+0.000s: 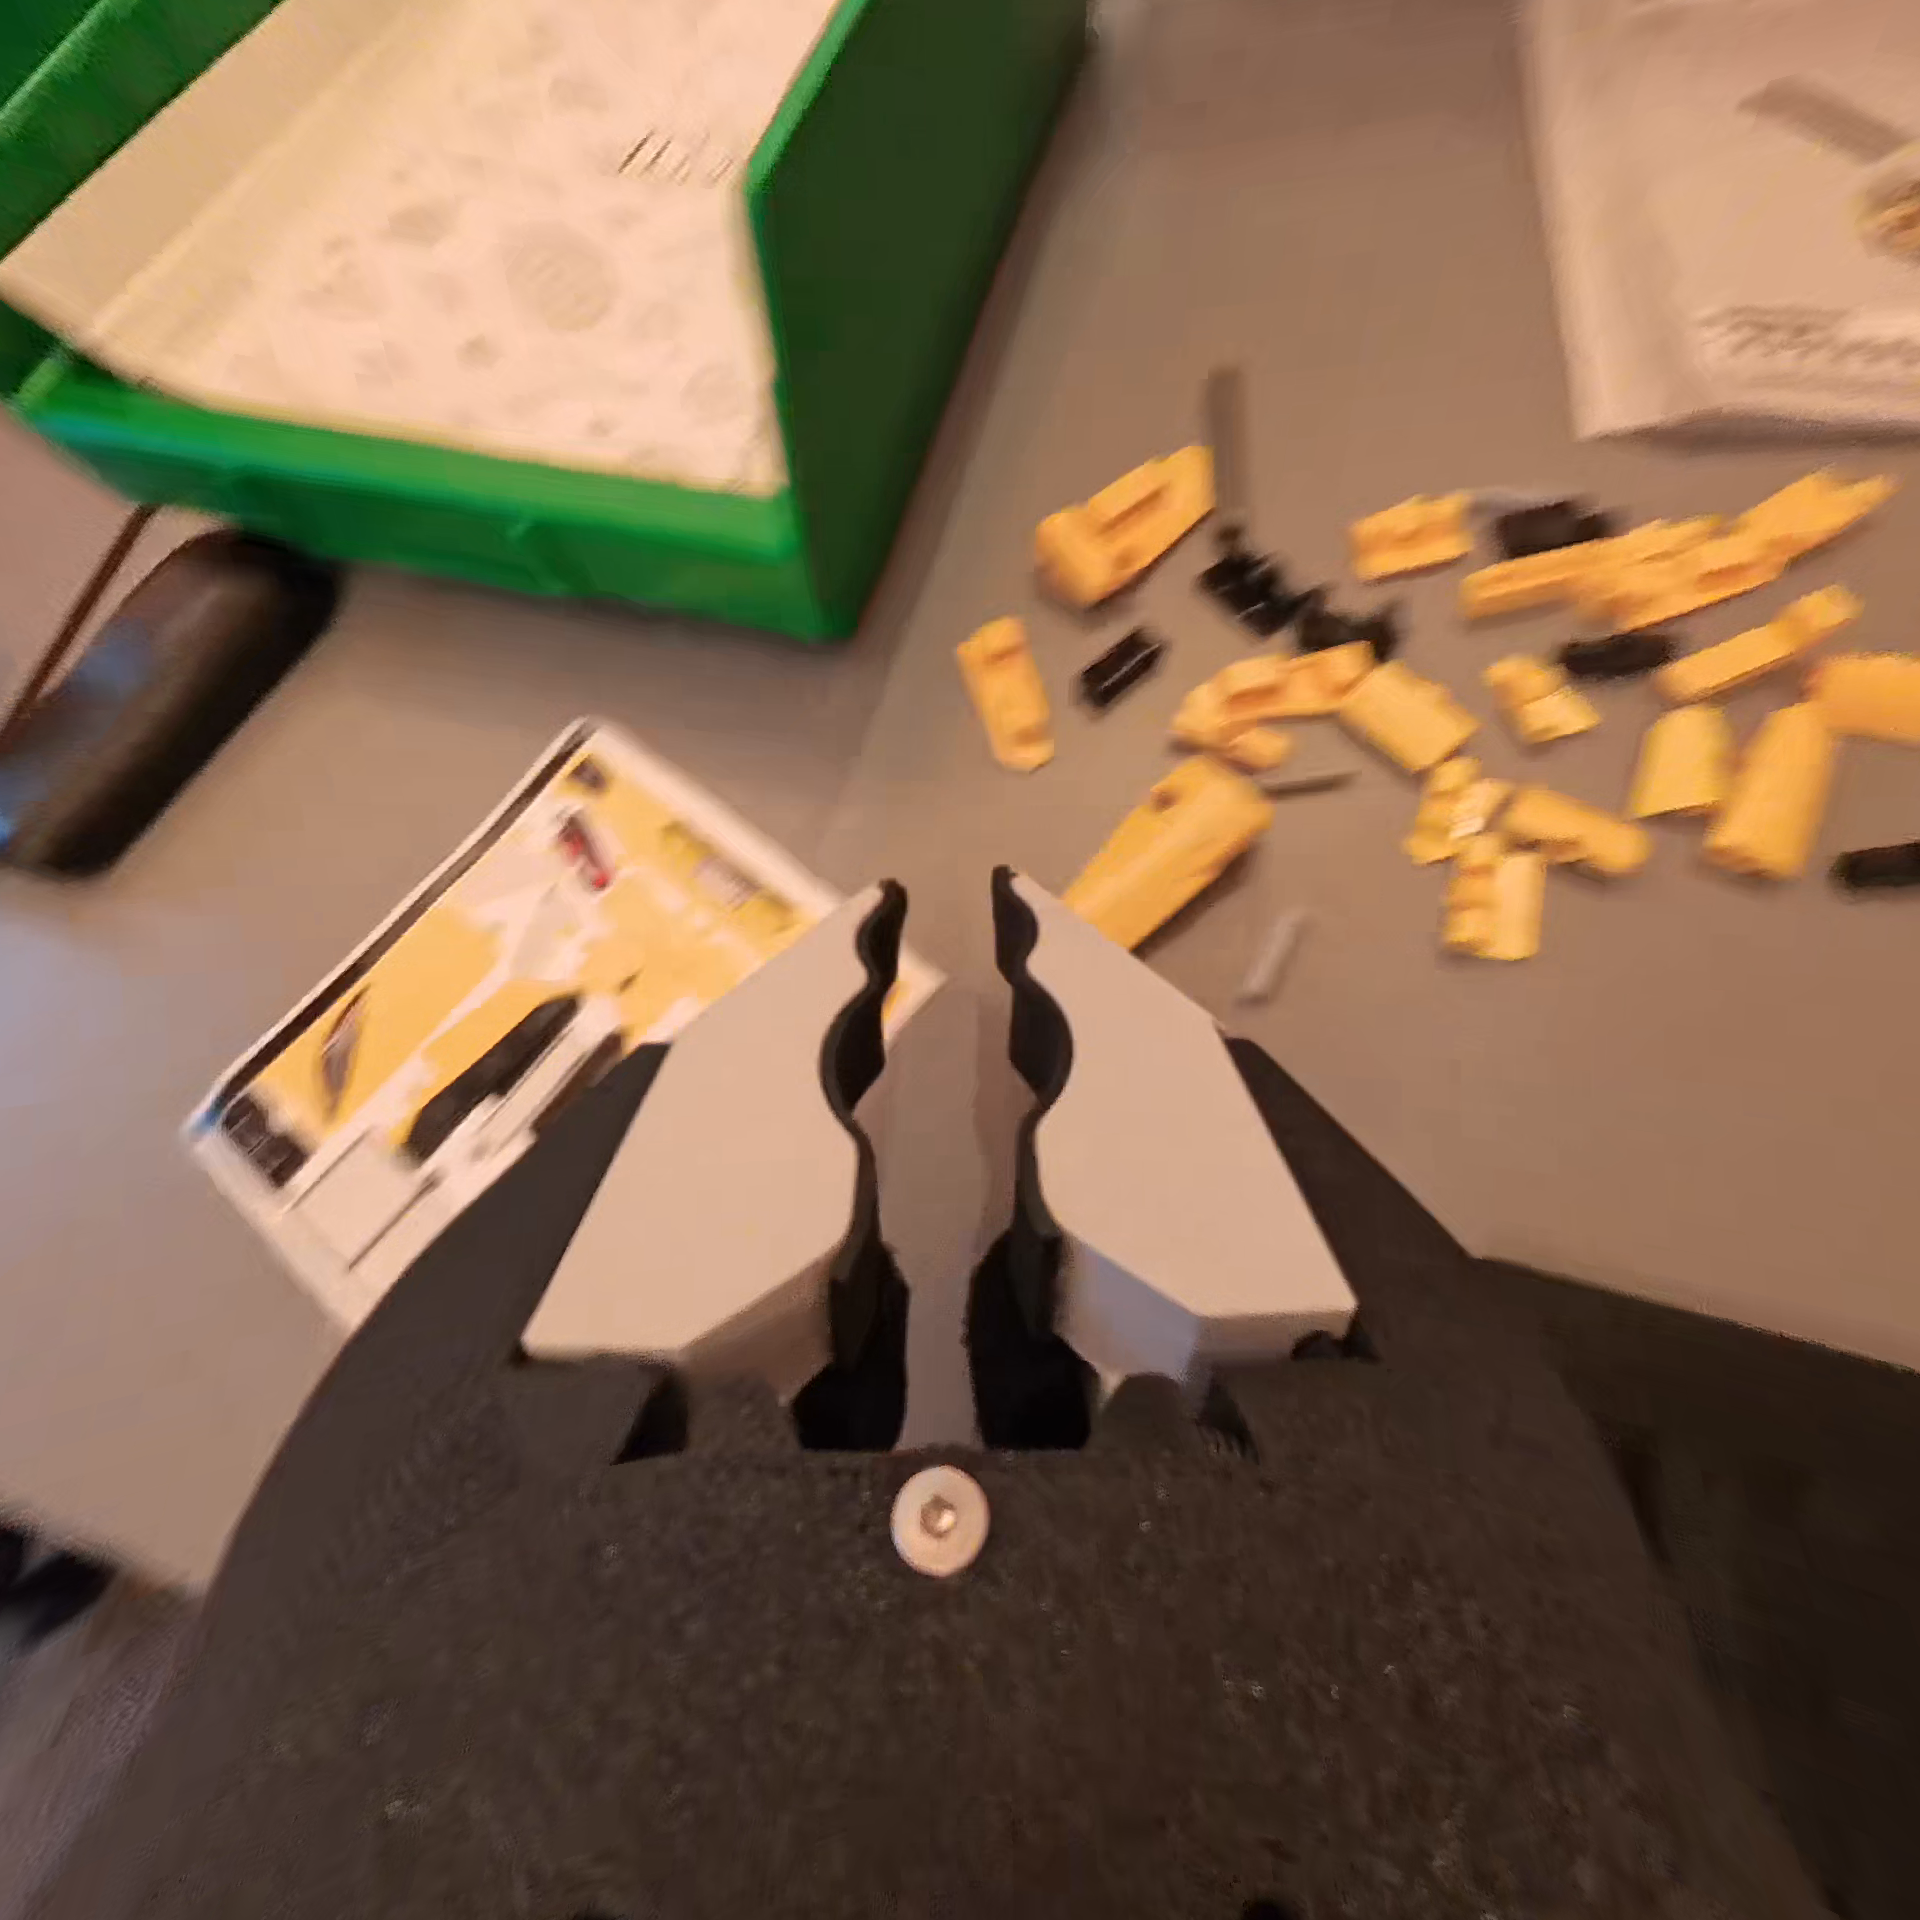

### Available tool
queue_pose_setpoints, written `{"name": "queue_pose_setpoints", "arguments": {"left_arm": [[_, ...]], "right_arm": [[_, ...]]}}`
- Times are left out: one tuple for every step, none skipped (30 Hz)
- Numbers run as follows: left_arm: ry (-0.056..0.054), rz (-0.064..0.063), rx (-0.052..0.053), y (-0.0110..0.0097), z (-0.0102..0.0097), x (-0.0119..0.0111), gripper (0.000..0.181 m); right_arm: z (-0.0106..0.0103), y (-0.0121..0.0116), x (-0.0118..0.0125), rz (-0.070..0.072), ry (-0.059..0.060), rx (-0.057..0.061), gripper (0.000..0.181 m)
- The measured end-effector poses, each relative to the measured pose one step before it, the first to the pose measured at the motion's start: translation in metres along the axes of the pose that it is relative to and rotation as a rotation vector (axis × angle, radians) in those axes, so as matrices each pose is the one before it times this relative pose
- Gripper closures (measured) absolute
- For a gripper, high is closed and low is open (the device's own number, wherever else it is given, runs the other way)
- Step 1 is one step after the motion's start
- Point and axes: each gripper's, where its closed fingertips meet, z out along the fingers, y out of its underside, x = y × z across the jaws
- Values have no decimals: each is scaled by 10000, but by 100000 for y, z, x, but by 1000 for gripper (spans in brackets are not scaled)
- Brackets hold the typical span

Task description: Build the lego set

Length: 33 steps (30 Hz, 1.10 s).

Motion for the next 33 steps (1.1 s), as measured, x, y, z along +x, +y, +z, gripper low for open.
{"name": "queue_pose_setpoints", "arguments": {"left_arm": [[-378,-239,-147,754,-233,-1236,163],[20,-328,138,346,-321,-528,164],[-9,-457,196,287,-393,-488,164],[156,-592,259,127,-433,-174,164],[763,-512,413,-197,-452,918,163],[1033,-253,253,-214,-293,1508,163],[678,-191,-53,11,-73,887,163],[607,-82,72,-288,-85,651,161],[608,19,278,-529,-147,656,159],[520,61,245,-478,-20,581,159],[527,248,-60,-179,308,602,153],[368,457,-549,392,608,360,144],[253,633,-733,589,782,158,136],[-74,706,-580,383,832,-362,135],[-115,653,-309,58,841,-410,135],[242,584,-295,88,796,95,135],[76,381,-331,56,780,-294,135],[161,250,-352,149,697,-143,135],[352,205,-403,329,523,293,136],[252,205,-281,282,310,333,140],[71,357,-165,212,106,218,158],[-354,327,-93,44,-140,-399,158],[-594,208,-30,-130,-480,-907,159],[-506,15,163,-401,-721,-1013,159],[-337,-252,330,-636,-834,-1026,159],[-67,-419,325,-626,-781,-747,159],[153,-423,233,-440,-598,-352,159],[139,-312,175,-251,-409,-163,159],[77,-154,104,-11,-200,-6,159],[124,-64,-75,333,76,286,159],[305,1,-250,645,393,789,159],[227,104,-280,663,649,897,158],[-3,265,-238,540,746,696,158]], "right_arm": [[-27,-40,13,81,-36,32,133],[3,-4,63,88,-11,13,133],[8,-13,114,69,16,10,134],[41,-27,93,64,-1,15,134],[43,1,18,72,-38,1,134],[40,23,-38,60,-48,-5,134],[-4,47,-55,27,-35,-14,134],[-48,-14,-55,-19,-12,6,134],[-62,-48,-57,-39,-2,29,134],[-35,-28,-51,-14,-15,22,135],[30,52,10,19,-6,-32,135],[31,81,39,14,11,-48,135],[3,8,-30,8,-18,1,135],[-15,-5,-98,20,-53,7,135],[-12,8,-64,7,-35,-4,135],[15,24,-53,-9,-22,-11,135],[46,73,-48,-2,-30,-41,135],[68,109,-71,6,-45,-58,135],[40,89,-39,-12,-16,-51,135],[-12,23,-27,-47,15,-18,135],[-57,-18,-38,-56,12,6,136],[-52,-47,-52,-37,-9,18,137],[-15,-2,-28,-5,-8,5,137],[-1,30,15,11,2,-17,137],[5,33,-3,15,-10,-12,137],[-10,-29,-32,11,-24,17,138],[-14,-46,-68,-8,-30,25,138],[8,8,-66,-17,-28,-5,138],[28,45,-43,-14,-19,-23,138],[37,60,-33,-12,-11,-28,138],[34,51,-22,-14,-4,-29,138],[-5,14,-31,-19,-10,-9,138],[-10,-39,-39,-13,-19,18,138]]}}
